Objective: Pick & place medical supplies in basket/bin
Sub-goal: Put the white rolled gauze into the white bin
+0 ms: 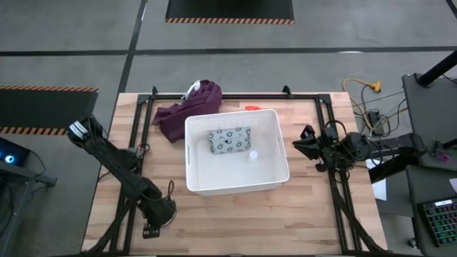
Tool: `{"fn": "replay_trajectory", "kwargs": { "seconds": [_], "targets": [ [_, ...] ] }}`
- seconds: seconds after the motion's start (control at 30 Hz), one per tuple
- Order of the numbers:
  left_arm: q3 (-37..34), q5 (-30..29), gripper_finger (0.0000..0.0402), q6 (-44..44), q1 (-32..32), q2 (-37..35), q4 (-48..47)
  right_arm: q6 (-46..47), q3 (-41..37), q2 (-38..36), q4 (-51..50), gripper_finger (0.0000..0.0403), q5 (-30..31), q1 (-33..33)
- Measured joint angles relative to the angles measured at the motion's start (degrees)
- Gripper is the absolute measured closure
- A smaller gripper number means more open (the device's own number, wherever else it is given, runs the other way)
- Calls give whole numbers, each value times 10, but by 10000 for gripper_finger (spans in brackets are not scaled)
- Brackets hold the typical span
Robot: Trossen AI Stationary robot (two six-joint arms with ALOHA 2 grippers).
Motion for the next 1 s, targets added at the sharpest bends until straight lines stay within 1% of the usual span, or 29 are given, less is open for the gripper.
{"fn": "replay_trajectory", "kwargs": {
  "seconds": [0.1,0.27,0.37,0.5,0.73,1.0],
  "targets": [
    [-18,-7,218,-3,-5,0,29,0,0,0,0,344,0,0],
    [-34,-59,218,-15,-7,0,30,0,0,0,-1,344,0,0],
    [-47,-77,218,-15,-7,2,60,0,0,0,-1,344,0,0],
    [-65,-78,218,-15,-10,9,109,0,0,0,-1,344,0,0],
    [-75,-75,218,-14,-26,40,112,0,0,0,-1,344,0,0],
    [-75,-73,219,30,-37,87,111,2,0,0,-1,344,1,0]
  ]
}}
